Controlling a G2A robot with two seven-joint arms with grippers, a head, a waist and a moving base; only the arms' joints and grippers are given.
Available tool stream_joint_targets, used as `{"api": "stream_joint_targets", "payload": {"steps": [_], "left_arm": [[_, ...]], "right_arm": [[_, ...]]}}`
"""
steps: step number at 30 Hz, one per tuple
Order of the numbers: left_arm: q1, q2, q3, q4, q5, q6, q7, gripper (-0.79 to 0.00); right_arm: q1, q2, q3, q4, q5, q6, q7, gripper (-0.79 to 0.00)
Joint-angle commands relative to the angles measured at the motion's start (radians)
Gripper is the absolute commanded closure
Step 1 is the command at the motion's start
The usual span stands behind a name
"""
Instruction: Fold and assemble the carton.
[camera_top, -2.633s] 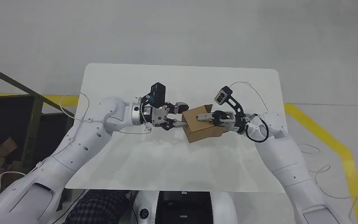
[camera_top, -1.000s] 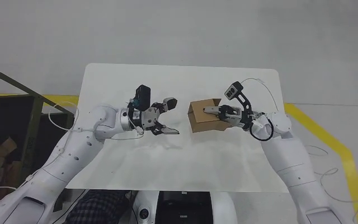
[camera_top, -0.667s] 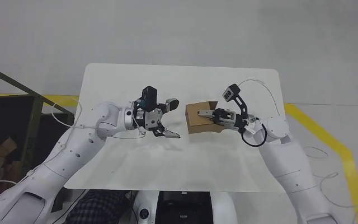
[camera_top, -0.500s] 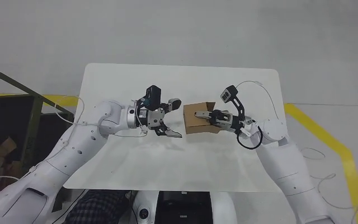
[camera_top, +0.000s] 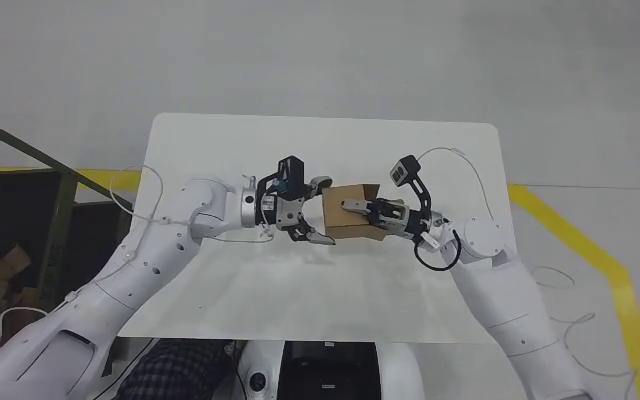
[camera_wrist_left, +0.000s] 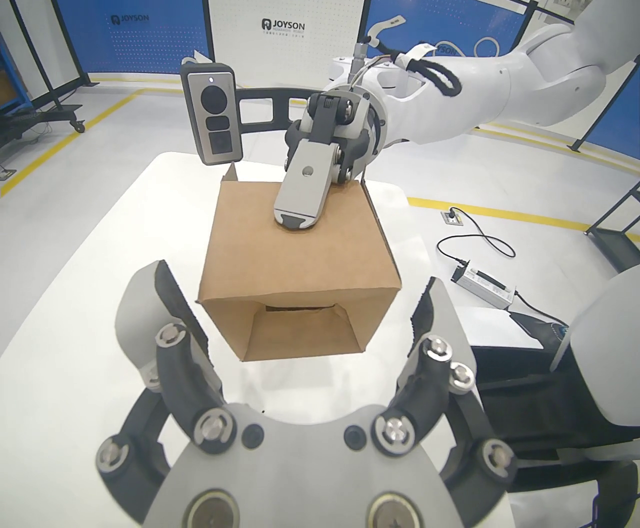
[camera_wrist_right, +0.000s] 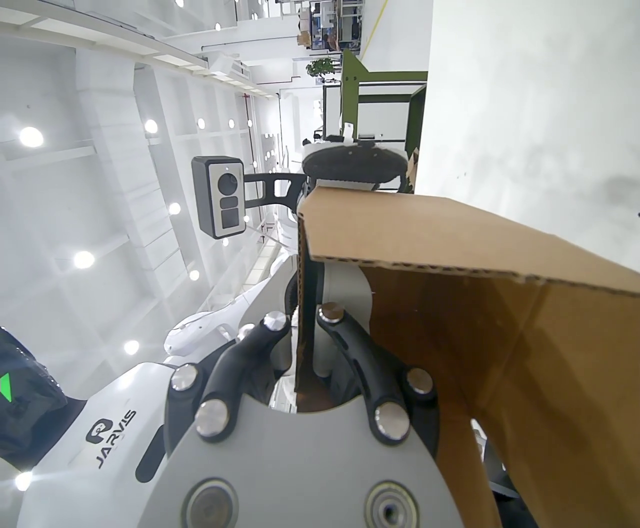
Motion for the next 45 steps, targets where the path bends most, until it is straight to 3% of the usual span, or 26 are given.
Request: {"api": "stream_joint_targets", "payload": {"steps": [1, 6, 10, 16, 24, 25, 26, 31, 32, 35, 40, 43, 45], "left_arm": [[0.001, -0.002, -0.002, 0.000, 0.005, -0.005, 0.003, -0.785], [0.009, -0.007, -0.013, 0.000, 0.009, -0.016, 0.015, -0.770], [0.017, -0.008, -0.025, 0.004, 0.013, -0.025, 0.017, -0.637], [0.026, -0.012, -0.035, 0.011, 0.008, -0.033, 0.006, -0.554], [0.032, -0.018, -0.047, 0.020, -0.006, -0.047, -0.004, -0.499], [0.032, -0.019, -0.049, 0.021, -0.008, -0.050, -0.004, -0.489], [0.032, -0.019, -0.052, 0.022, -0.010, -0.050, -0.005, -0.486], [0.038, -0.020, -0.060, 0.019, -0.017, -0.050, -0.010, -0.431], [0.040, -0.019, -0.061, 0.020, -0.018, -0.050, -0.012, -0.428], [0.043, -0.019, -0.063, 0.019, -0.021, -0.050, -0.017, -0.385], [0.046, -0.018, -0.064, 0.017, -0.024, -0.050, -0.021, -0.366], [0.048, -0.016, -0.067, 0.016, -0.022, -0.050, -0.019, -0.357], [0.051, -0.014, -0.068, 0.013, -0.022, -0.050, -0.015, -0.351]], "right_arm": [[-0.003, 0.000, -0.002, -0.008, -0.014, -0.002, -0.014, 0.000], [-0.019, 0.003, 0.000, -0.044, -0.065, -0.002, -0.051, 0.000], [-0.028, 0.004, 0.003, -0.058, -0.068, 0.001, -0.058, 0.000], [-0.032, 0.005, 0.004, -0.066, -0.065, 0.001, -0.050, 0.000], [-0.036, 0.005, 0.006, -0.068, -0.051, 0.000, -0.044, 0.000], [-0.036, 0.005, 0.006, -0.068, -0.050, -0.001, -0.043, -0.111], [-0.037, 0.005, 0.006, -0.068, -0.048, 0.001, -0.043, -0.280], [-0.038, 0.006, 0.009, -0.067, -0.035, 0.004, -0.035, -0.382], [-0.038, 0.006, 0.011, -0.066, -0.030, 0.003, -0.033, -0.440], [-0.038, 0.007, 0.019, -0.065, -0.014, 0.004, -0.024, -0.400], [-0.039, 0.011, 0.044, -0.059, 0.022, 0.003, -0.003, -0.493], [-0.040, 0.016, 0.074, -0.051, 0.042, 0.005, 0.021, -0.437], [-0.041, 0.021, 0.102, -0.042, 0.053, 0.012, 0.037, -0.237]]}}
